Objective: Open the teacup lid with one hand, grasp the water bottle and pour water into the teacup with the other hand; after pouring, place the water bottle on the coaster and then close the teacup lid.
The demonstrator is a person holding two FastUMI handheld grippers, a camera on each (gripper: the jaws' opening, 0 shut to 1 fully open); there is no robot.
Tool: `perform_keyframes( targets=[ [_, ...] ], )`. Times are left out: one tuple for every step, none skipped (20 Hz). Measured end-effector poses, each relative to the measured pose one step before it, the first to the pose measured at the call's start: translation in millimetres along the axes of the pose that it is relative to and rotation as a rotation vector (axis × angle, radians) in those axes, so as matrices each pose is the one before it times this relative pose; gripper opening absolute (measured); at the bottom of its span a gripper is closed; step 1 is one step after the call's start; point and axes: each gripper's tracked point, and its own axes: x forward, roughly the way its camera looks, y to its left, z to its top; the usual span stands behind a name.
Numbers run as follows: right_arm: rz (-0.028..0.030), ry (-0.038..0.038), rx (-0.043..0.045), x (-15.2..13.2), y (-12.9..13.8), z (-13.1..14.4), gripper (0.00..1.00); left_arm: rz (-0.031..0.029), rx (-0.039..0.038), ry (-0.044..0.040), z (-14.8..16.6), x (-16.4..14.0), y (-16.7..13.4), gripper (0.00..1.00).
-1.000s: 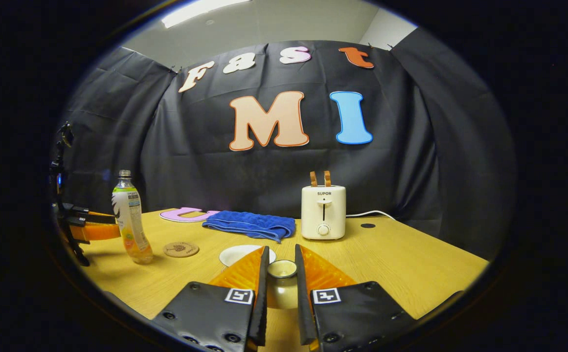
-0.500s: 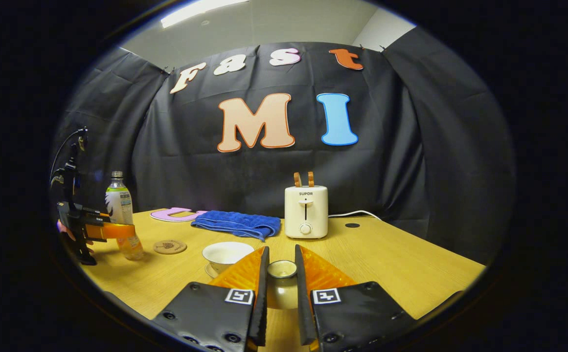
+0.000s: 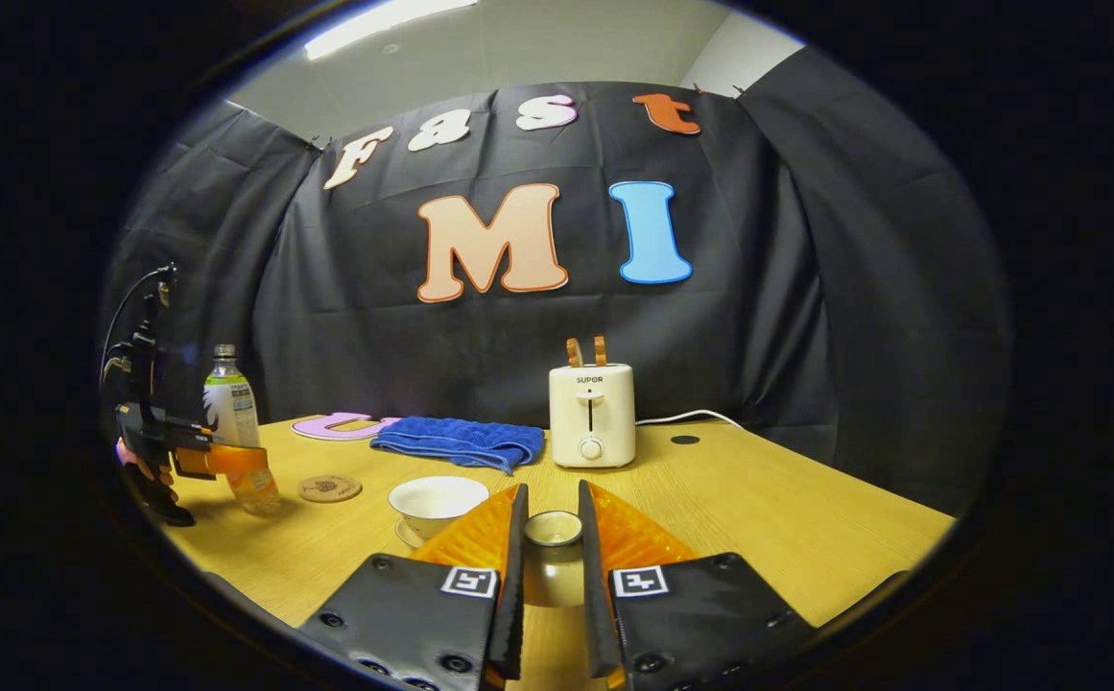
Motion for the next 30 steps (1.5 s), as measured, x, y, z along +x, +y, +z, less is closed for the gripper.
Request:
perform_keyframes(
  targets=[
    [-0.00621,-0.0004,0.00151,0.5,-1.83,0.03,0.3,0.01274,0.04505,0.00551,3.08,0.67,2.53,0.55],
    [-0.00738,-0.00156,-0.00195,-0.6,-1.99,0.59,0.3,0.00499,0.04398,-0.00202,6.67,0.25,1.21,0.54],
    [-0.00079,-0.00003,-0.00577,0.0,-0.48,-0.02,0.3,0.00373,0.04055,0.01167,3.61,0.46,0.66,0.54],
    [0.00233,0.00036,-0.00752,0.36,0.79,-1.45,0.3,0.00526,0.04137,0.01398,2.23,0.17,0.84,0.54],
    [0.00047,-0.00139,-0.00625,0.26,0.39,0.41,0.3,0.00206,0.04938,0.01987,4.17,0.47,1.16,0.54],
    [0.00038,-0.00007,-0.00845,0.09,0.13,0.4,0.3,0.0039,0.05546,0.01558,3.54,1.48,0.34,0.54],
    [0.00009,-0.00133,-0.01256,-0.39,0.54,-0.39,0.29,0.00308,0.0642,0.0139,4.63,2.08,1.17,0.55],
    [0.00498,0.00056,0.00338,-0.35,0.3,0.21,0.29,0.01616,0.06866,0.0136,3.71,2.39,3.63,0.54],
    [0.00196,-0.00036,-0.00165,-0.57,0.29,0.25,0.31,0.01516,0.06858,0.01368,2.29,0.29,4.07,0.54],
    [-0.00132,-0.00032,0.00192,0.32,-2.1,0.17,0.29,0.01151,0.063,0.01459,2.71,4.24,1.39,0.54],
    [-0.00342,0.00024,-0.00182,0.55,-2.72,-0.24,0.29,0.00709,0.05613,0.01939,1.79,5.51,0.29,0.54],
    [-0.0039,-0.00034,0.00068,-0.38,-3.03,0.45,0.29,-0.00032,0.05712,0.01805,2.6,4.07,0.11,0.54],
    [-0.00564,-0.00013,-0.00006,0.39,-3.42,0.35,0.3,0.00179,0.05672,0.00875,3.02,3.67,-0.77,0.53],
    [-0.0087,-0.0005,-0.0011,0.82,-5.03,-0.39,0.29,0.00362,0.06439,0.0159,3.07,2.17,-0.48,0.52],
    [-0.00982,-0.00085,0.00058,1.06,-4.75,-0.12,0.29,0.00224,0.05458,0.0084,3.4,1.74,0.67,0.52],
    [-0.01155,0.00051,-0.0011,0.51,-5.76,0.11,0.29,0.00494,0.06402,0.01042,5.36,4.87,0.25,0.52],
    [-0.01027,-0.00129,0.0002,0.38,-4.95,0.55,0.3,0.00355,0.06625,0.01373,0.86,-0.82,0.43,0.51],
    [-0.00812,0.00026,-0.00058,0.55,-4.08,-0.09,0.29,0.00238,0.06598,0.01505,1.6,0.99,0.5,0.53],
    [-0.00758,-0.00051,-0.00011,0.24,-3.51,0.09,0.3,0.00128,0.05858,0.01096,-0.39,0.66,0.96,0.53],
    [-0.00756,-0.00015,0.00003,1.05,-3.41,0.3,0.3,-0.00339,0.05125,0.00533,0.73,-0.26,-0.85,0.53],
    [-0.00545,-0.00074,-0.00067,0.74,-2.39,0.47,0.3,-0.00483,0.04179,0.00193,3.17,-0.78,-0.59,0.53],
    [-0.00296,0.0001,0.00003,-0.42,-1.92,-0.27,0.28,-0.00191,0.03167,-0.00098,3.23,-0.9,-0.57,0.53],
    [-0.00174,-0.0006,-0.0005,0.12,-1.31,0.23,0.29,-0.00407,0.03392,0.00394,2.98,-0.12,-0.91,0.53],
    [-0.00016,0.0004,0.00027,-0.21,-0.2,-0.4,0.29,0.00255,0.0335,-0.00034,3.1,-0.71,0.49,0.53],
    [-0.00076,-0.00021,-0.00019,-0.04,-0.49,0.57,0.3,0.00238,0.03532,-0.00009,3.68,1.39,0.15,0.53],
    [-0.00055,0.00008,0.00011,0.36,-0.55,-0.45,0.29,0.00295,0.03585,0.00131,3.14,1.27,0.19,0.53],
    [-0.00078,0.0001,-0.00005,-0.17,-0.39,0.04,0.29,0.00301,0.03769,0.00339,2.32,-1.83,0.48,0.52],
    [-0.0004,-0.00007,0.00009,0.17,-0.56,-0.16,0.29,0.00208,0.03868,0.00437,2.6,-1.69,0.39,0.52],
    [0.00034,0.00018,-0.00018,-0.19,-0.07,0.16,0.3,0.00217,0.03636,-0.00222,1.72,-0.52,0.47,0.53],
    [0.00021,-0.00004,0.00003,0.08,0.0,0.27,0.3,-0.00541,0.03984,0.00214,0.54,-0.55,-0.07,0.53]
  ],
)
